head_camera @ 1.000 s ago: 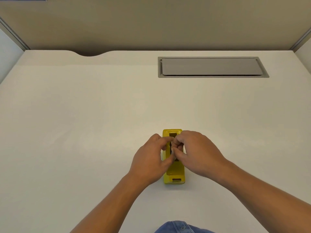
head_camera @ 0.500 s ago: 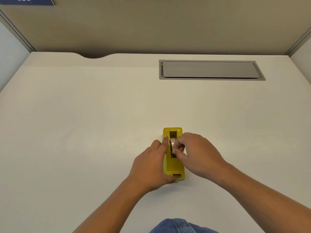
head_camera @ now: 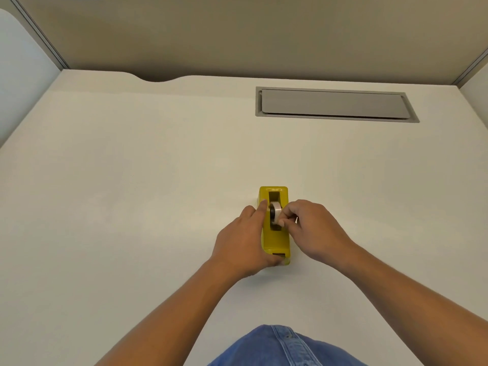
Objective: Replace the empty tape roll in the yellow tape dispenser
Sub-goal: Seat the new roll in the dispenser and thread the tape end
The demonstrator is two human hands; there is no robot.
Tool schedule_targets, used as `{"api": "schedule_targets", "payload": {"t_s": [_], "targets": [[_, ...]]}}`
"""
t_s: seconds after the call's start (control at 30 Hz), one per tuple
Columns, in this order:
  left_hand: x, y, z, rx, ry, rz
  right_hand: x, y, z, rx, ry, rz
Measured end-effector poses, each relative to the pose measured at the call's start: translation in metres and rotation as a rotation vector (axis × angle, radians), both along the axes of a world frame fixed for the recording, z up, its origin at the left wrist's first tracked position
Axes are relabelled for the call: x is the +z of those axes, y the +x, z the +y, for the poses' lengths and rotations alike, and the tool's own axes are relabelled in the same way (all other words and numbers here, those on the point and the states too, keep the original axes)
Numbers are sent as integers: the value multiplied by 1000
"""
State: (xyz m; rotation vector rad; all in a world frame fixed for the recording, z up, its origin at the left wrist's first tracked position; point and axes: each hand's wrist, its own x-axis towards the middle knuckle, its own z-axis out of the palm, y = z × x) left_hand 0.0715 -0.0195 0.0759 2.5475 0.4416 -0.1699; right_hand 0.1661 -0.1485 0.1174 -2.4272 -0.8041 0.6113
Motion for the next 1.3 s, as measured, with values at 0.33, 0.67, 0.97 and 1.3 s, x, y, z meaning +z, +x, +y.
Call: {"api": "schedule_targets", "payload": {"t_s": [0.33, 0.67, 0.97, 1.3], "targets": [[-1, -4, -5, 31, 25, -39, -3, -17, -8, 1, 22, -88], [-2, -6, -4, -22, 93, -63, -5, -24, -15, -7, 41, -157], [-5, -5, -5, -6, 126, -78, -9, -32, -15, 12, 43, -295], [-9, -5, -6, 11, 141, -56, -18, -45, -26, 63, 48, -359]]}}
